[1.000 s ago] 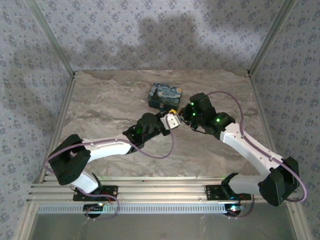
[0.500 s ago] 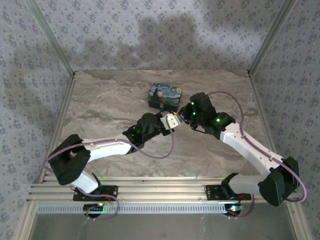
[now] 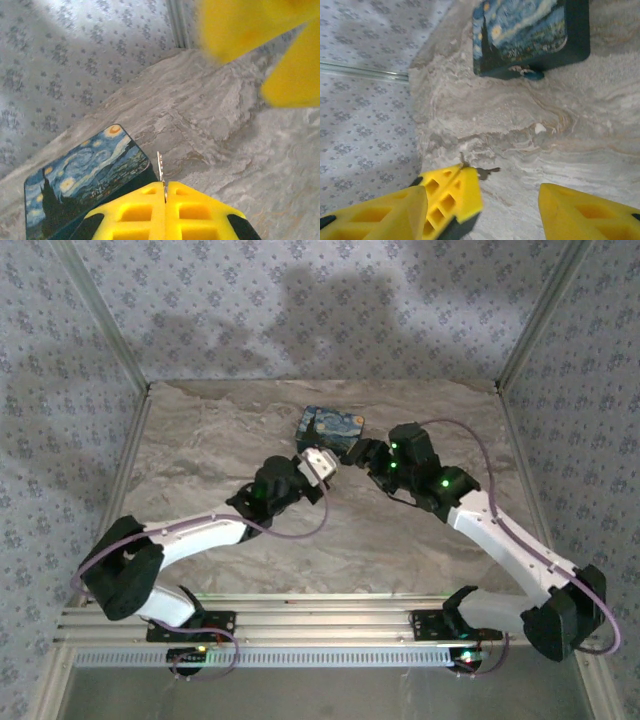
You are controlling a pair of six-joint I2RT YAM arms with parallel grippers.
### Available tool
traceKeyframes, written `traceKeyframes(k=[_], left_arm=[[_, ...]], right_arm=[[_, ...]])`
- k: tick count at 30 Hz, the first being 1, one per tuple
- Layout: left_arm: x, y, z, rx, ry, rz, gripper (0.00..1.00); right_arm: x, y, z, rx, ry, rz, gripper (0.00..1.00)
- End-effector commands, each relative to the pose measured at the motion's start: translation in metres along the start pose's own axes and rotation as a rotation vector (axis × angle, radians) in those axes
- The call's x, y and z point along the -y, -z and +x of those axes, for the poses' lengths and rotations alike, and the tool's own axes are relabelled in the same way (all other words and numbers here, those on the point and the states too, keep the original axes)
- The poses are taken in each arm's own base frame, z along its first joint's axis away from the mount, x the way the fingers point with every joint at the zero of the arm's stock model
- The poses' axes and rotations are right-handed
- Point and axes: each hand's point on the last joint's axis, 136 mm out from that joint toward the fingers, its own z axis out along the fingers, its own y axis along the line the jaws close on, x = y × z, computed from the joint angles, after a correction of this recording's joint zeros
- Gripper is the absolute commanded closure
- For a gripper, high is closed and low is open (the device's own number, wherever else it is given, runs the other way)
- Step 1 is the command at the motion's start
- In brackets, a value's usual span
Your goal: Unlock a padlock with a key
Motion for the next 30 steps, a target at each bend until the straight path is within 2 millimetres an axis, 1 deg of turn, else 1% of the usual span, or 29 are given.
traceKeyframes(k=[1, 4, 6, 8, 11, 14, 17, 19, 22, 25, 30], left_arm=[[-0.018, 0.019, -0.013, 0.033, 0.214, 0.042, 1.0], [-0.043, 0.035, -0.011, 0.038, 0.362, 0.047, 1.0], [-0.058, 0.045, -0.01, 0.042, 0.465, 0.063, 1.0], [-0.069, 0.056, -0.013, 0.06, 0.551, 0.094, 1.0], [-0.078, 0.067, -0.02, 0.079, 0.644, 0.172, 1.0], [-0.075, 0.073, -0.033, 0.085, 0.7, 0.293, 1.0], [-0.069, 0.077, -0.047, 0.097, 0.731, 0.39, 1.0], [-0.065, 0.08, -0.057, 0.12, 0.742, 0.441, 1.0], [-0.061, 0.084, -0.07, 0.161, 0.763, 0.507, 1.0], [-0.056, 0.088, -0.079, 0.185, 0.766, 0.558, 1.0], [-0.036, 0.091, -0.09, 0.168, 0.731, 0.672, 1.0]], right_arm=[[-0.019, 0.029, -0.022, 0.086, 0.1, -0.076, 0.39], [-0.028, 0.041, -0.031, 0.112, 0.19, -0.121, 0.4], [-0.038, 0.044, -0.03, 0.097, 0.259, -0.164, 0.41], [-0.048, 0.044, -0.026, 0.073, 0.331, -0.199, 0.42], [-0.061, 0.039, -0.018, 0.018, 0.406, -0.259, 0.42], [-0.078, 0.033, -0.009, -0.044, 0.459, -0.341, 0.43], [-0.092, 0.029, 0.001, -0.094, 0.51, -0.407, 0.48], [-0.1, 0.028, 0.006, -0.114, 0.534, -0.448, 0.5], [-0.108, 0.03, 0.011, -0.136, 0.55, -0.506, 0.52], [-0.118, 0.034, 0.016, -0.156, 0.569, -0.596, 0.55], [-0.127, 0.034, 0.026, -0.201, 0.581, -0.663, 0.54]])
